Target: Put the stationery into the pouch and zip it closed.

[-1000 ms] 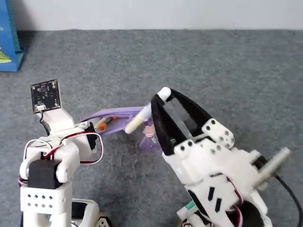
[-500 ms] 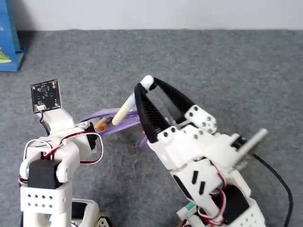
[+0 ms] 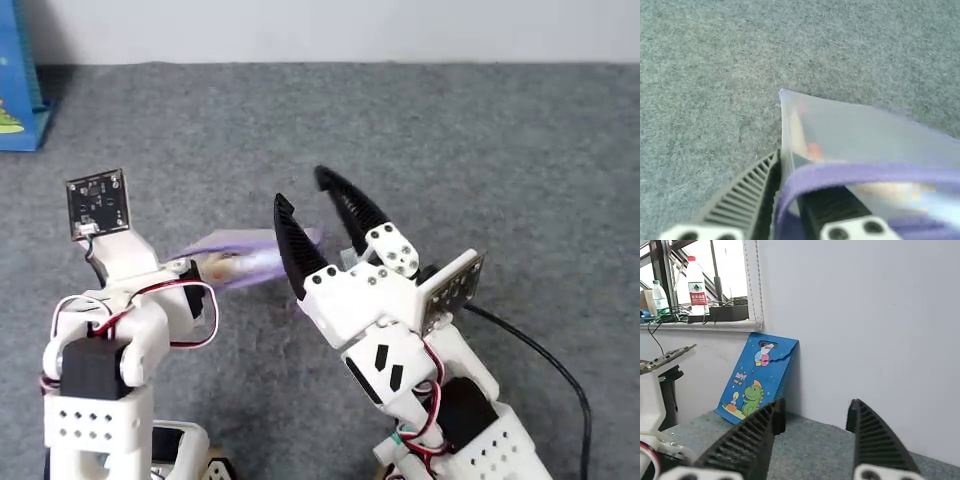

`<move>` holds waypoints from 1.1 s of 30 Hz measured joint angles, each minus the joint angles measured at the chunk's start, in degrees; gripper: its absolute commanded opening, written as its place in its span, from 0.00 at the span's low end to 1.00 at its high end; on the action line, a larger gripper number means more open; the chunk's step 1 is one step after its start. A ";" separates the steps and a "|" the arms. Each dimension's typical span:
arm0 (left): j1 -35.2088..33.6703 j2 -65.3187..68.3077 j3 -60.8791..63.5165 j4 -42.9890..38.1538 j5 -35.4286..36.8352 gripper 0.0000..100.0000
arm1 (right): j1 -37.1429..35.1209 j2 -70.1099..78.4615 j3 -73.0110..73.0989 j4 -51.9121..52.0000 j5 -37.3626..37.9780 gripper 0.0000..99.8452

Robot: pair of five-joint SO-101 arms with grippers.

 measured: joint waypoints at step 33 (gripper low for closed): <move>-7.56 0.62 -4.04 0.00 0.00 0.01 | 16.97 -21.19 17.41 33.58 2.55 0.01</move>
